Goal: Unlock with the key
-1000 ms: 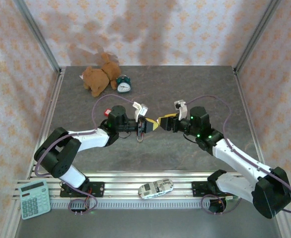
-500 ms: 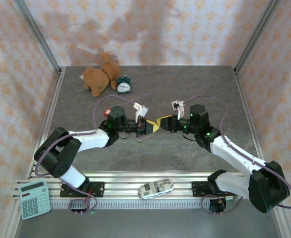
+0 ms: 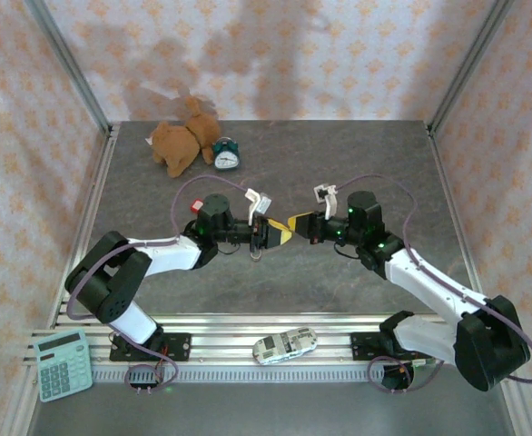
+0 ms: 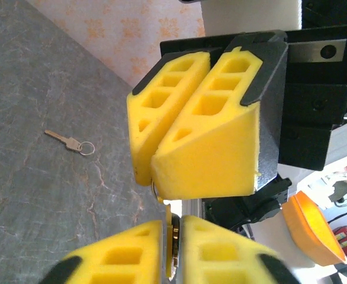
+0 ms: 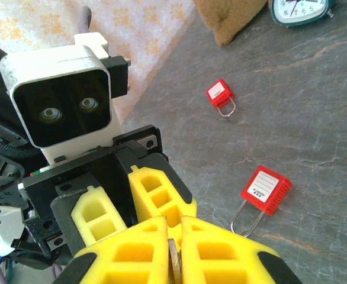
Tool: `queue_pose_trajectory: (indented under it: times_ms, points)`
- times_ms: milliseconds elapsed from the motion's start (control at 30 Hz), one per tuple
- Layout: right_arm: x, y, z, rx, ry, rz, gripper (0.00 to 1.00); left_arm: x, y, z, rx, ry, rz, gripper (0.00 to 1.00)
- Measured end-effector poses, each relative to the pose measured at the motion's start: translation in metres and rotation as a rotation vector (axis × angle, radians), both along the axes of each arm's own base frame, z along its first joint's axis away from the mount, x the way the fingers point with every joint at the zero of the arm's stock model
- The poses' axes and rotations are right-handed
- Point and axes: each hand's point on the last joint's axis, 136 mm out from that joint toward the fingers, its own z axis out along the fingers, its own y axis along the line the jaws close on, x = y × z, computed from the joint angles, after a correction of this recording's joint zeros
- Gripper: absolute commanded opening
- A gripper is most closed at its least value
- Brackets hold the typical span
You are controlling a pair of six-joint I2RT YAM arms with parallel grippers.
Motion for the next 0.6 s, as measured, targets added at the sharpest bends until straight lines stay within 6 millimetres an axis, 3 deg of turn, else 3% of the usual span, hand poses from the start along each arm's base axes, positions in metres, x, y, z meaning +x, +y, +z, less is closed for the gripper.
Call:
queue_pose_trajectory:
  times_ms: [67,167,300,400,600]
  points:
    - [0.002,-0.004,0.004,-0.003,-0.017,-0.027,0.10,0.003,0.001,0.000,0.001,-0.002,0.014,0.22]
    - [0.004,-0.011,0.010,-0.013,-0.040,-0.074,0.10,0.008,0.005,-0.003,0.005,-0.010,0.055,0.34]
    - [0.005,-0.020,0.016,-0.035,-0.065,-0.127,0.09,0.026,0.026,-0.016,0.063,-0.027,0.223,0.41]
    - [0.006,-0.027,0.018,-0.051,-0.078,-0.163,0.08,0.048,0.054,-0.019,0.144,-0.067,0.439,0.41]
    - [0.010,-0.038,0.021,-0.069,-0.095,-0.230,0.08,0.087,0.128,-0.001,0.264,-0.076,0.931,0.49]
